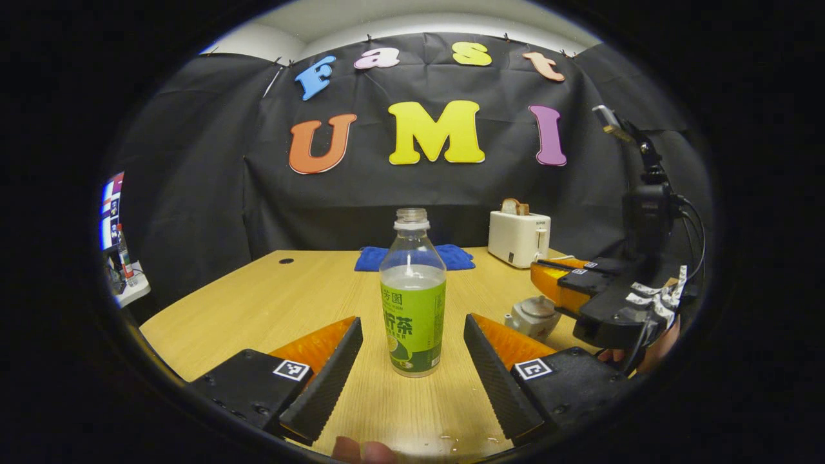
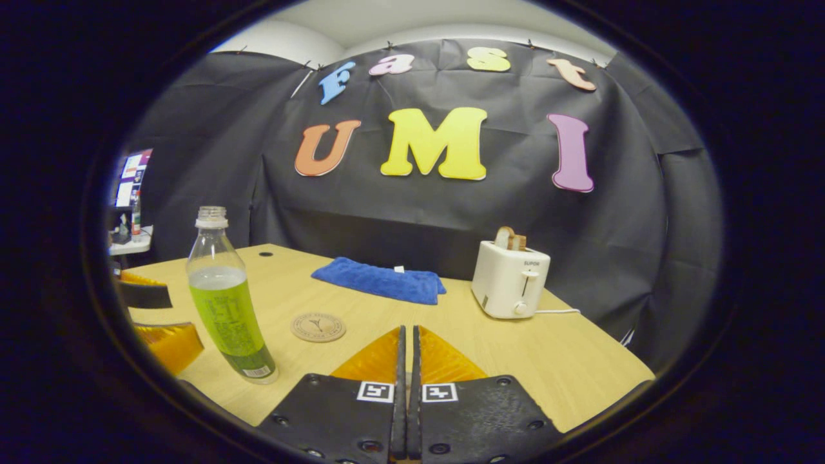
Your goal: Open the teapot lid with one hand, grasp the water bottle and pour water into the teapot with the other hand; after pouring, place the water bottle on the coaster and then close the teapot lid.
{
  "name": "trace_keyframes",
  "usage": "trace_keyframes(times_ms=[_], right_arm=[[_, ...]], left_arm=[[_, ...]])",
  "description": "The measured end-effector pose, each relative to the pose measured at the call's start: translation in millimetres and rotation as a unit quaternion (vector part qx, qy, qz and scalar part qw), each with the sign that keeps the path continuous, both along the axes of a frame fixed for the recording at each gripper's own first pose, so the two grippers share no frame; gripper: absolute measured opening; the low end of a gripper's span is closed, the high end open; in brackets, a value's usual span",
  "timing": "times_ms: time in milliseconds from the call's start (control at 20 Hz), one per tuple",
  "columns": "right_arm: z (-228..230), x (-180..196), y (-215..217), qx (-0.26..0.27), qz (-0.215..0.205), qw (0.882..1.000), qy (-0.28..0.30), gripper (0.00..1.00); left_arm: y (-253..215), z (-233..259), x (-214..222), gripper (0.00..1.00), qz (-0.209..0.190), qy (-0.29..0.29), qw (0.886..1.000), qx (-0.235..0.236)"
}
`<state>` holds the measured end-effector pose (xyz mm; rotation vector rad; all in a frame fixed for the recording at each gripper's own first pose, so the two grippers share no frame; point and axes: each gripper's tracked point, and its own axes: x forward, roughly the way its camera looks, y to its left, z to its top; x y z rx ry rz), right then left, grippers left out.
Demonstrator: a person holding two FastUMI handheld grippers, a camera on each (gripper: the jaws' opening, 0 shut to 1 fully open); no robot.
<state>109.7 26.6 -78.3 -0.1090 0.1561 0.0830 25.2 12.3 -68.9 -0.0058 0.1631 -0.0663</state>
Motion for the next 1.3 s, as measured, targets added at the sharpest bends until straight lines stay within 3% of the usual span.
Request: trace_keyframes(times_ms=[600, 900, 1000, 1050, 1100, 1150, 1300], right_arm=[[24, -25, -19, 0.021, 0.005, 1.0, -0.003, 0.01], [-7, -18, -8, -0.001, 0.011, 1.0, 0.026, 0.01], [-22, -16, 1, 0.001, 0.02, 0.999, 0.043, 0.16], [-27, -14, 2, 0.0, 0.023, 0.999, 0.045, 0.14], [-32, -13, 4, -0.005, 0.023, 0.999, 0.049, 0.18], [-38, -12, 3, -0.006, 0.022, 0.998, 0.054, 0.14], [-38, -7, 3, -0.003, 0.021, 0.998, 0.052, 0.24]], left_arm=[[2, -38, 43, 1.0, 0.012, 0.041, 0.999, -0.005], [3, -36, 45, 0.99, 0.015, 0.041, 0.999, -0.006], [4, -36, 45, 0.99, 0.015, 0.04, 0.999, -0.006], [4, -36, 45, 0.99, 0.015, 0.04, 0.999, -0.005], [4, -36, 44, 0.99, 0.016, 0.04, 0.999, -0.005], [4, -36, 44, 0.99, 0.015, 0.041, 0.999, -0.005], [3, -33, 43, 0.99, 0.014, 0.038, 0.999, -0.006]])
